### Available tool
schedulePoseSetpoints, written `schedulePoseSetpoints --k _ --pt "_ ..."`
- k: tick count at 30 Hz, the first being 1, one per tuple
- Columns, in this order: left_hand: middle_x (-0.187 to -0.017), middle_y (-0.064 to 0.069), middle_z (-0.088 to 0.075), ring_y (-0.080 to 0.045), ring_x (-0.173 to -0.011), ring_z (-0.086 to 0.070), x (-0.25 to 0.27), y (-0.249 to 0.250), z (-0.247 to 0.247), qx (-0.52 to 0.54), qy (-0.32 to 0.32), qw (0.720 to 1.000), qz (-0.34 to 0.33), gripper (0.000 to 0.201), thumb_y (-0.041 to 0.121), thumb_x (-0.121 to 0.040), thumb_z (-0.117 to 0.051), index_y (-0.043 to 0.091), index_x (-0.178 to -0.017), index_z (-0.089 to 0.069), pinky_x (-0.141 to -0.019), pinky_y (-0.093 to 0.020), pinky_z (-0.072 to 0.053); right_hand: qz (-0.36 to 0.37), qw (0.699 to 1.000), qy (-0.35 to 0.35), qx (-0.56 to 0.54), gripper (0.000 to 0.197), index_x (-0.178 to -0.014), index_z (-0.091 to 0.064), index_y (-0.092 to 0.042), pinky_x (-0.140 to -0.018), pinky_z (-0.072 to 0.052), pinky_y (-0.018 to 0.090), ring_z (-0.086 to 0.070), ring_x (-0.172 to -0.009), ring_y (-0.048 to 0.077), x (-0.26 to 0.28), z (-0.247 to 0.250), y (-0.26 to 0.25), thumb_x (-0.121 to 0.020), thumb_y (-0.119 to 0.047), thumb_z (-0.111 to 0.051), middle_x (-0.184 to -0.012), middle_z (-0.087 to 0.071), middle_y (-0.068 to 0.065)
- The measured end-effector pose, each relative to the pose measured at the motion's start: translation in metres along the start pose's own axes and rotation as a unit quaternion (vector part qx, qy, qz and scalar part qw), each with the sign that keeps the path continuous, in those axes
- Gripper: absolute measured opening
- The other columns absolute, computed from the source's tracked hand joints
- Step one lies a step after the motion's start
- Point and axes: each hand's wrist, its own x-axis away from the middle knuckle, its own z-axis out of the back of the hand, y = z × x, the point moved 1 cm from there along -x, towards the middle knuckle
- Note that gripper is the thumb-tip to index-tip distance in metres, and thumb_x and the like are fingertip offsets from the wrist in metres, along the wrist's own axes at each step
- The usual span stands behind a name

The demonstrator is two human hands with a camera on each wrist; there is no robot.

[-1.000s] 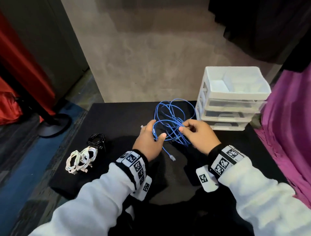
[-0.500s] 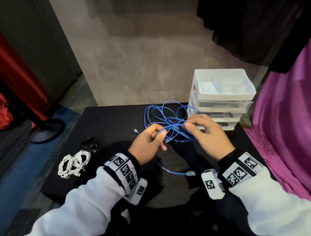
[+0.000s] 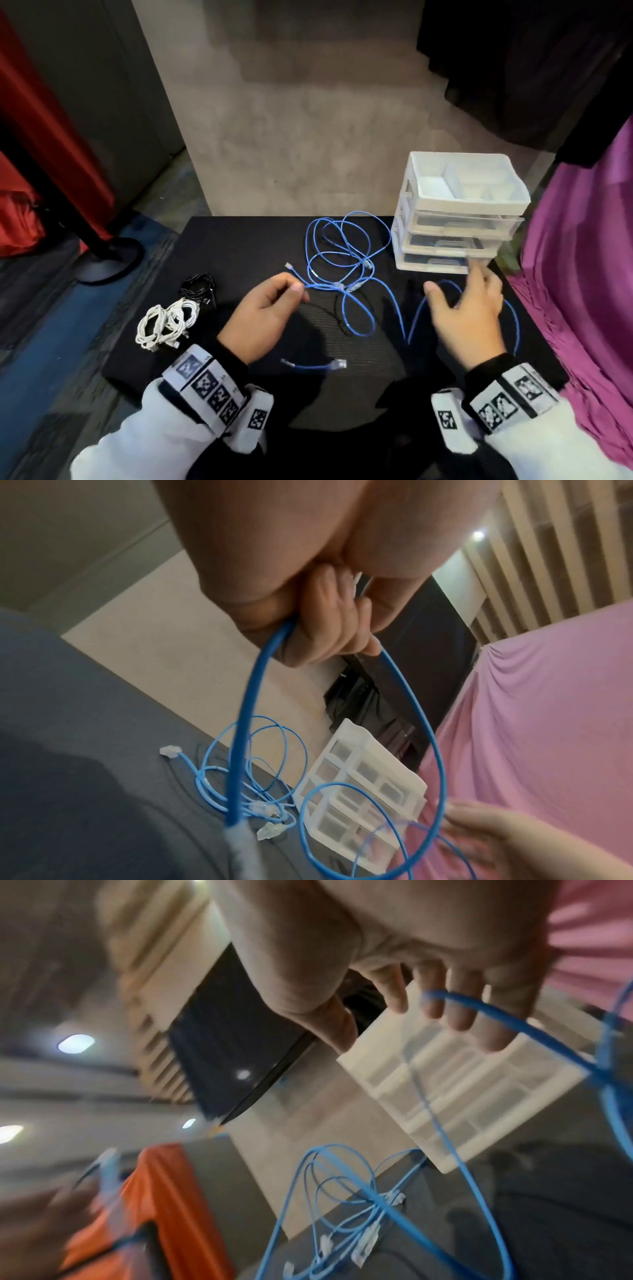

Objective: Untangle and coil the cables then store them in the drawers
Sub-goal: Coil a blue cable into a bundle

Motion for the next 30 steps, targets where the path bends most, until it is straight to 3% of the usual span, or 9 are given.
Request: schedulePoseSetpoints --k 4,7,11,15,17,20,25,27,30 --pt "-0.079 -0.009 -0.065 -0.009 -0.076 -0.054 0.001 0.010 -0.023 -0.078 -0.064 0.994 -0.052 0.025 0.034 -0.097 -0.056 0.016 -0.085 -0.068 -0.076 -0.027 -0.045 0.179 0.973 -0.128 0.067 0.055 -0.126 -0.061 -0.044 -0.096 -0.026 0.033 -0.039 -0.116 0.005 0.055 -0.014 -0.056 -0.080 -0.073 -0.058 -0.121 -0.057 -0.028" --pt "-0.068 0.011 -0.064 0.001 -0.066 -0.053 -0.002 0.020 -0.025 -0.064 -0.032 0.995 -0.066 0.024 0.028 -0.103 -0.054 0.016 -0.088 -0.068 -0.066 -0.019 -0.044 0.149 0.967 -0.184 0.096 0.025 -0.095 -0.068 -0.041 -0.091 -0.021 0.037 -0.049 -0.112 -0.002 0.062 -0.033 -0.049 -0.087 -0.062 -0.058 -0.097 -0.066 -0.028" --pt "-0.049 0.015 -0.037 0.000 -0.044 -0.029 -0.006 0.016 -0.012 0.118 0.091 0.988 0.030 0.026 0.015 -0.106 -0.050 0.008 -0.087 -0.065 -0.045 -0.015 -0.026 0.140 0.975 -0.164 0.052 0.018 -0.087 -0.062 -0.052 -0.095 -0.033 0.043 -0.057 -0.103 -0.003 0.057 -0.028 -0.027 -0.086 -0.065 -0.050 -0.094 -0.067 -0.026" --pt "-0.058 0.009 -0.029 -0.002 -0.041 -0.022 -0.005 0.005 -0.011 0.397 0.156 0.888 0.173 0.025 0.019 -0.106 -0.048 0.013 -0.085 -0.059 -0.040 -0.015 -0.022 0.175 0.976 -0.130 0.016 0.026 -0.087 -0.067 -0.042 -0.099 -0.027 0.038 -0.049 -0.122 -0.004 0.068 -0.024 -0.026 -0.082 -0.065 -0.056 -0.120 -0.059 -0.035" --pt "-0.061 0.009 -0.026 -0.002 -0.040 -0.023 -0.002 0.000 -0.017 0.488 0.159 0.830 0.216 0.026 0.021 -0.106 -0.047 0.015 -0.083 -0.057 -0.038 -0.015 -0.024 0.188 0.973 -0.132 0.012 0.027 -0.101 -0.065 -0.045 -0.103 -0.024 0.034 -0.048 -0.124 -0.006 0.075 -0.028 -0.029 -0.083 -0.063 -0.057 -0.123 -0.056 -0.037" --pt "-0.059 0.009 -0.027 -0.003 -0.040 -0.024 0.000 -0.005 -0.030 0.541 0.171 0.788 0.240 0.027 0.022 -0.106 -0.045 0.016 -0.082 -0.053 -0.038 -0.016 -0.026 0.160 0.973 -0.157 -0.050 0.050 -0.128 -0.049 -0.058 -0.112 -0.017 0.022 -0.047 -0.121 -0.014 0.087 -0.034 -0.039 -0.079 -0.065 -0.059 -0.117 -0.062 -0.037" --pt "-0.062 0.006 -0.035 -0.005 -0.044 -0.029 0.003 0.004 -0.044 0.506 0.200 0.807 0.230 0.025 0.019 -0.107 -0.042 0.017 -0.084 -0.052 -0.044 -0.018 -0.033 0.125 0.968 -0.138 -0.170 0.055 -0.141 -0.053 -0.037 -0.112 -0.036 0.032 -0.058 -0.121 0.000 0.099 -0.043 -0.059 -0.088 -0.052 -0.064 -0.123 -0.065 -0.026" --pt "-0.064 0.005 -0.040 -0.007 -0.048 -0.035 0.005 0.008 -0.047 0.477 0.185 0.830 0.222 0.022 0.017 -0.105 -0.043 0.017 -0.086 -0.053 -0.051 -0.021 -0.041 0.114 0.967 -0.096 -0.205 0.041 -0.134 -0.059 -0.040 -0.106 -0.040 0.022 -0.060 -0.118 0.003 0.095 -0.046 -0.062 -0.095 -0.029 -0.068 -0.119 -0.064 -0.021" --pt "-0.067 0.002 -0.046 -0.010 -0.054 -0.047 0.010 0.014 -0.049 0.417 0.146 0.869 0.222 0.015 0.013 -0.101 -0.047 0.014 -0.090 -0.056 -0.066 -0.034 -0.053 0.113 0.972 -0.047 -0.201 0.050 -0.135 -0.059 -0.040 -0.100 -0.036 0.009 -0.058 -0.115 -0.003 0.083 -0.044 -0.060 -0.098 -0.008 -0.064 -0.118 -0.063 -0.022"
